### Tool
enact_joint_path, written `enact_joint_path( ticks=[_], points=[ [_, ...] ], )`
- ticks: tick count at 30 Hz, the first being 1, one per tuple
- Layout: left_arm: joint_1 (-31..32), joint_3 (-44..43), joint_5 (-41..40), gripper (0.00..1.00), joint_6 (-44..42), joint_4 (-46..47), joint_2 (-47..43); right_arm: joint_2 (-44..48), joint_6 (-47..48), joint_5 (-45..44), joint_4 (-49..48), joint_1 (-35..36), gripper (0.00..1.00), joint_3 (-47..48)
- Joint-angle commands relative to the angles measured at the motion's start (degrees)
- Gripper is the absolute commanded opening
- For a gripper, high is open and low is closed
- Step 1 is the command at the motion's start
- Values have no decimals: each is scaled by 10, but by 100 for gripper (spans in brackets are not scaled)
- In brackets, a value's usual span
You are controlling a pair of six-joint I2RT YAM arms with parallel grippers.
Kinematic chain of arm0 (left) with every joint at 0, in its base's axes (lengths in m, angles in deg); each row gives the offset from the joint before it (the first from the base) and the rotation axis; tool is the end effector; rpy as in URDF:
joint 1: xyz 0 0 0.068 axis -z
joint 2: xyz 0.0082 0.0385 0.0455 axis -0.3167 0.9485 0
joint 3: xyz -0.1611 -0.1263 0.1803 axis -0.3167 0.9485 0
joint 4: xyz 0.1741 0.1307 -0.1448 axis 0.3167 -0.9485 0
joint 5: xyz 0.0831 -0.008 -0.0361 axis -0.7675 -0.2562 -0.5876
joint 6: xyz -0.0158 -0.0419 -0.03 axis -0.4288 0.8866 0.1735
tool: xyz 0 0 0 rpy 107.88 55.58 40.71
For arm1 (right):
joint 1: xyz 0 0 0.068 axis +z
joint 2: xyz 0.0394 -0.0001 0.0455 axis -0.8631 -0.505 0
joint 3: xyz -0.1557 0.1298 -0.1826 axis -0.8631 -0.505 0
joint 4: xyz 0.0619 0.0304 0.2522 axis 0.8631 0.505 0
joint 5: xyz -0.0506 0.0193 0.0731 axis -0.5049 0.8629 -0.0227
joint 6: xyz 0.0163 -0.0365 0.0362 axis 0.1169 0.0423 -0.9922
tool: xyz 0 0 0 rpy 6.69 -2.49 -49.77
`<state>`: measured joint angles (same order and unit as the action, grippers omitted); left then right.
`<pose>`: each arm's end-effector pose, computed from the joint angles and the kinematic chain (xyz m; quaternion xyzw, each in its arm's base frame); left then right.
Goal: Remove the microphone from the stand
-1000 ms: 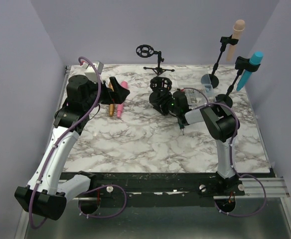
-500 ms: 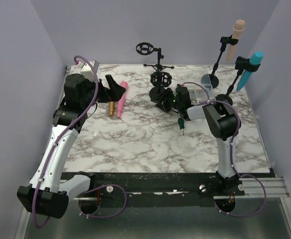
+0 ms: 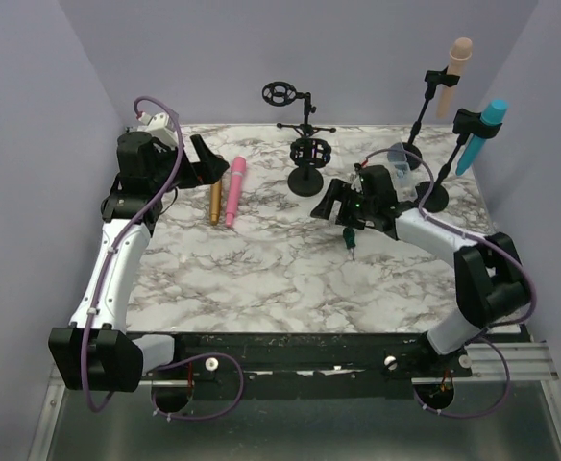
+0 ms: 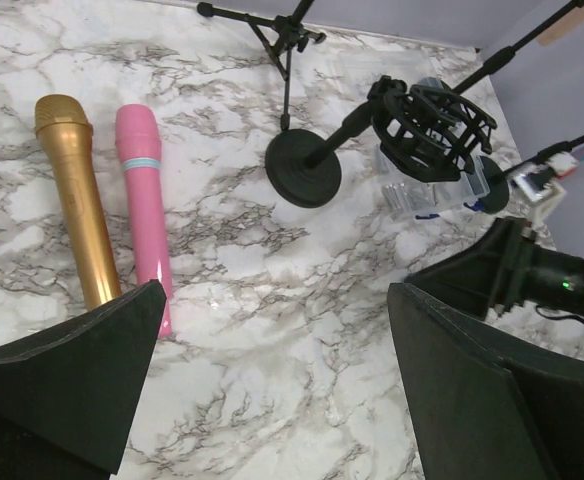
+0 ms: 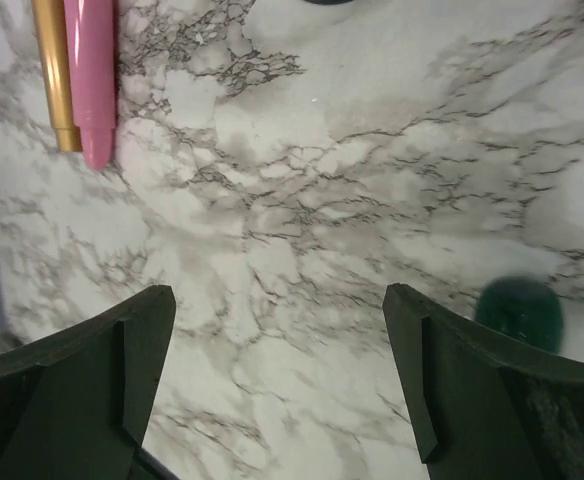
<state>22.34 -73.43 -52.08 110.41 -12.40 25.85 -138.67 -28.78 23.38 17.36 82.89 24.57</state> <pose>0.2701 -0.0336 0.3804 -0.0114 0.8034 -0.3109 0.5077 0.3208 0.1485 0.1992 0.0618 0.8975 0.3253 0.2911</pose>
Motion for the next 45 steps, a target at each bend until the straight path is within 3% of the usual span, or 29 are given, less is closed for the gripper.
enact_joint_path(
  ticks=[1, 5, 13, 15, 19, 23, 27, 32, 36, 45],
  points=[
    [-18, -19, 38, 95, -11, 21, 6, 71, 151, -95, 116, -2, 96, -2],
    [6, -15, 2, 96, -43, 9, 3, 115, 151, -107, 67, -2, 100, -40],
    [31, -3, 7, 96, -20, 29, -33, 204, 135, -257, 149, -3, 100, 7],
    [39, 11, -32, 98, -25, 40, -46, 210, 123, -300, 176, -8, 100, 26],
    [68, -87, -48, 98, -17, -19, -17, 206, 109, -378, 254, -27, 100, 101],
    [103, -200, -72, 99, -37, -54, 20, 222, 125, -442, 254, -49, 100, 137],
    [104, -218, -39, 99, -55, -58, 43, 207, 156, -483, 284, -101, 100, 221],
    [110, -124, -43, 99, -80, -20, 10, 139, 194, -465, 356, -214, 100, 368],
    [120, -106, -68, 99, -85, -17, -1, 98, 191, -446, 392, -282, 100, 445],
    [133, -101, -53, 98, -79, -11, -10, 18, 209, -345, 405, -345, 100, 565]
  ],
)
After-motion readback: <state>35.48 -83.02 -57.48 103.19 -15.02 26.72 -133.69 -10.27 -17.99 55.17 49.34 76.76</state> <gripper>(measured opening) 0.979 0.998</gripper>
